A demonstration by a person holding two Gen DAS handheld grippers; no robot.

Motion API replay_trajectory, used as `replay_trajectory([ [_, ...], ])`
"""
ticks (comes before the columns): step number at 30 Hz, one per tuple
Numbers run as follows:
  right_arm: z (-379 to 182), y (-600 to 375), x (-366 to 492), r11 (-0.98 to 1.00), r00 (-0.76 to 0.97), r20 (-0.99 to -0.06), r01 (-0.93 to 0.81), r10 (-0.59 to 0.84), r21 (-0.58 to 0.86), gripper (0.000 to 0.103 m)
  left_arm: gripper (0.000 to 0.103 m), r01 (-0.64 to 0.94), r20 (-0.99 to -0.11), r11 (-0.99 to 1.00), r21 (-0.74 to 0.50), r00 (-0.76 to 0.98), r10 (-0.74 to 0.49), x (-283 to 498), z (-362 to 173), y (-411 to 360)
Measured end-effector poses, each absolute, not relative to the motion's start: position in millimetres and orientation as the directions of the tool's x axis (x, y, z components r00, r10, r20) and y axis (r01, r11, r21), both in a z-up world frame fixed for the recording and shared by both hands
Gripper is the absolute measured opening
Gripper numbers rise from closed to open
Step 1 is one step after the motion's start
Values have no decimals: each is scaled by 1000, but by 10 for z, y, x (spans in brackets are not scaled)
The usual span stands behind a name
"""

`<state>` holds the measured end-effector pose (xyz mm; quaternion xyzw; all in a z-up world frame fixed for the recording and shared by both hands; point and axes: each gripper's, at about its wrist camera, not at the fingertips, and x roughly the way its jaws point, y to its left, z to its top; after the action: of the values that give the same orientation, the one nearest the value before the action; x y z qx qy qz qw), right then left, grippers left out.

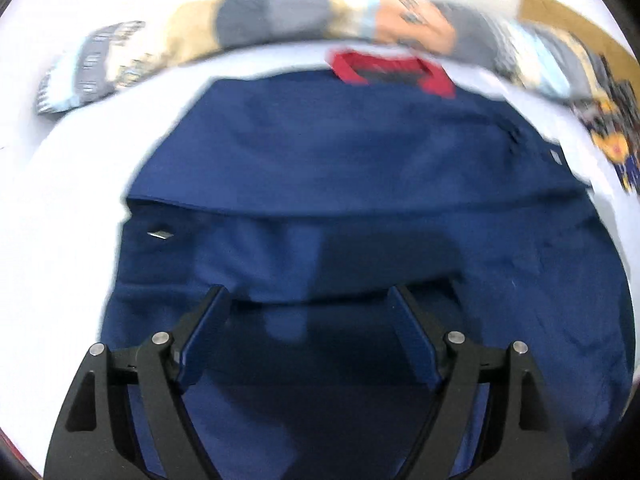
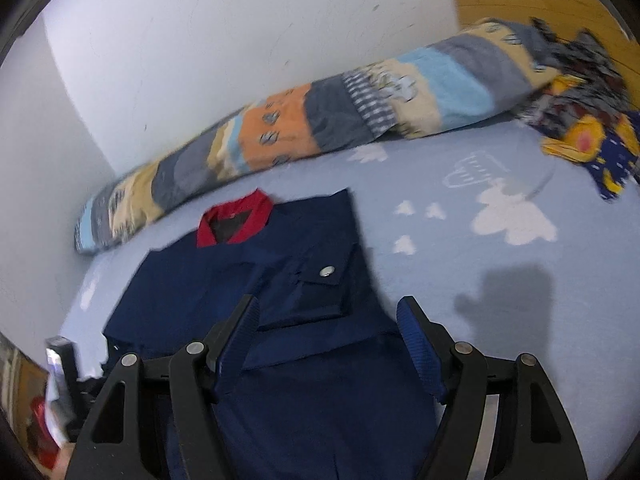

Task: Fold large clothes
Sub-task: 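Grasp the jacket hem with both grippers and fold it toward the collar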

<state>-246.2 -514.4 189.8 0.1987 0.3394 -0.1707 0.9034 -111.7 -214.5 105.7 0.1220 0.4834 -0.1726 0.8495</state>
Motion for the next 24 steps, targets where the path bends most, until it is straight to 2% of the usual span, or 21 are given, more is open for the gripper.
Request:
replay_trajectory([
  [2, 1795, -5080, -2296, 874, 705, -694, 420, -145, 244, 71, 81, 342, -839, 940, 13, 515, -176, -1001, 1058, -1949],
  [5, 1589, -5000, -2074, 891, 660, -734, 417, -160, 181, 69, 81, 283, -869, 957, -58, 458, -188, -840, 846, -1759],
  [7, 1421, -5011, -1969, 897, 623, -770, 409, -139, 170, 69, 81, 266, -877, 962, -64, 445, -182, -789, 757, -1698],
  [9, 1096, -5058, -1854, 893, 497, -851, 443, -169, 80, 68, 81, 274, -877, 959, -73, 441, -193, -780, 757, -1682],
  [11, 844, -5101, -1834, 888, 411, -900, 455, -142, 68, 68, 81, 276, -875, 959, -68, 445, -190, -786, 790, -1665],
  [14, 955, -5027, -1949, 887, 420, -896, 456, -144, 71, 68, 81, 270, -868, 962, -49, 466, -175, -859, 922, -1611],
  [19, 1365, -4678, -2388, 926, 542, -832, 365, -123, 101, 70, 81, 217, -848, 973, -75, 500, -177, -1175, 1192, -1409],
  [24, 1543, -4304, -2980, 952, 594, -798, 290, -101, 96, 70, 81, 196, -848, 977, -85, 500, -174, -1718, 1333, -1266],
])
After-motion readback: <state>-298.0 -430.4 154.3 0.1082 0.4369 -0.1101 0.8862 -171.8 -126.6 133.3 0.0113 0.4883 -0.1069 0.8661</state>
